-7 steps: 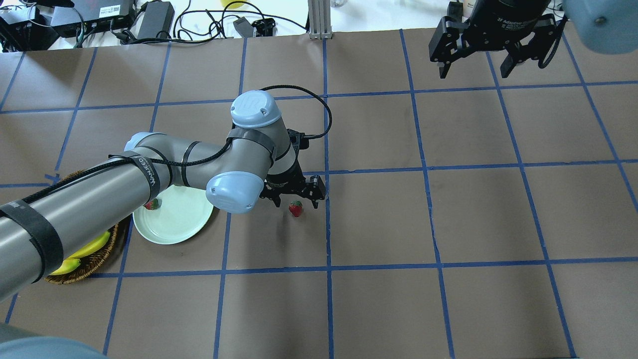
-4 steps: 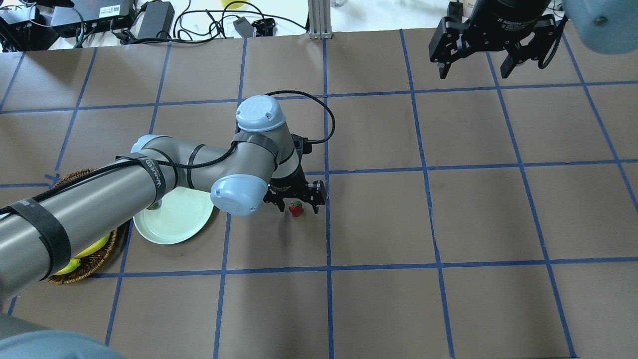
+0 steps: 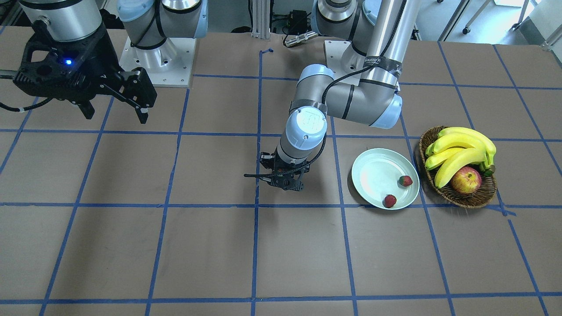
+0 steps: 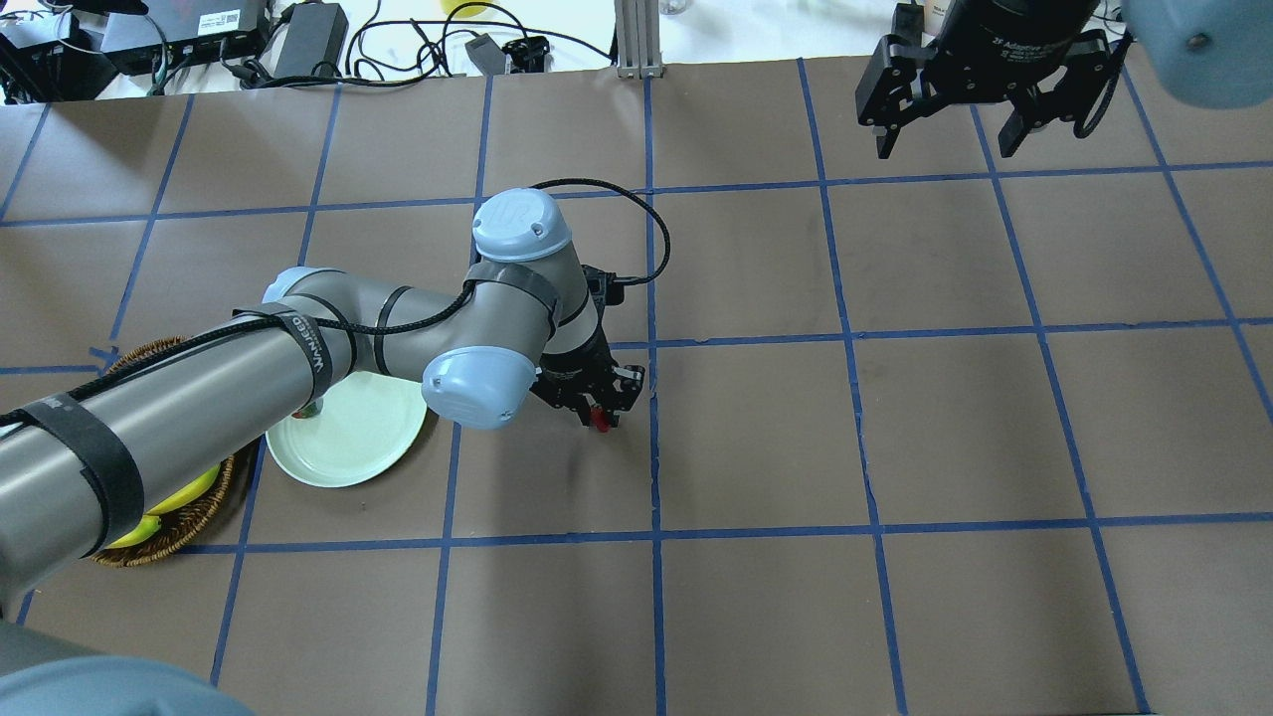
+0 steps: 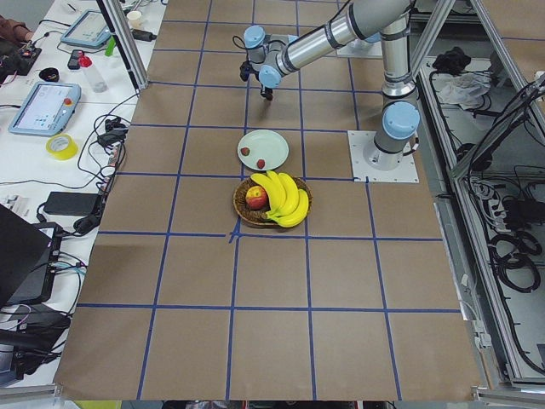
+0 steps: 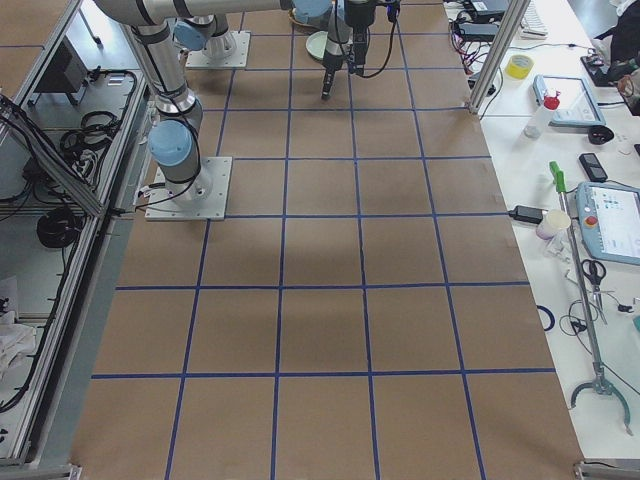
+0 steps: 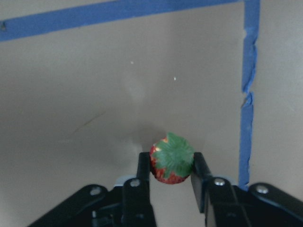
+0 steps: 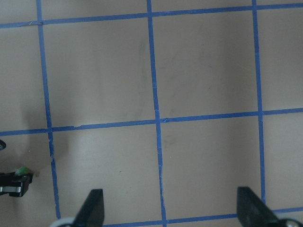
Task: Collect all strawberries into plate
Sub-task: 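Reach the left gripper to the last strawberry and grasp it, then carry the last strawberry onto the plate and open the left gripper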
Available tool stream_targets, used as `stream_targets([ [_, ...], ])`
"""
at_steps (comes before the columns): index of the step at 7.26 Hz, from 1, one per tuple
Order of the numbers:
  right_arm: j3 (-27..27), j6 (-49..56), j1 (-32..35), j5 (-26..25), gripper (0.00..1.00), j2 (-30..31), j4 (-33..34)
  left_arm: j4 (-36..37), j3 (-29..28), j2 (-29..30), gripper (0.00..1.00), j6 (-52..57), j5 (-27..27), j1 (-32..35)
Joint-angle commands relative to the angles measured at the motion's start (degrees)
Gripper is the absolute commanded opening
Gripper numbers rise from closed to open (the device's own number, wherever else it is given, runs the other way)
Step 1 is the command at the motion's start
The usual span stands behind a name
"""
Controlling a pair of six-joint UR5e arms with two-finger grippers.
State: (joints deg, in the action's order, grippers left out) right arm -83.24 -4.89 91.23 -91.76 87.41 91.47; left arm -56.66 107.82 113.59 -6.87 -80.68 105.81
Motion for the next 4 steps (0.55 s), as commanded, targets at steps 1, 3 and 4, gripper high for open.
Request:
stream_targets([
  [1,-0.2,0.1,0.0,0.0,1.0,0.0,-0.1,-1.3,-4.6,-1.5,0.0,-0.2,-0.5,-1.2],
  [3,-0.3,0.1,-0.3,0.0,1.0,-0.1,-0.1,-12.7,-10.2,-3.5,0.0,6.6,-0.6,-12.2],
  [4,-0.3,0.1,-0.2,0.0,1.0,-0.1,0.0,-16.3,-10.7,-4.7,0.0,13.7,-1.4,-18.2],
])
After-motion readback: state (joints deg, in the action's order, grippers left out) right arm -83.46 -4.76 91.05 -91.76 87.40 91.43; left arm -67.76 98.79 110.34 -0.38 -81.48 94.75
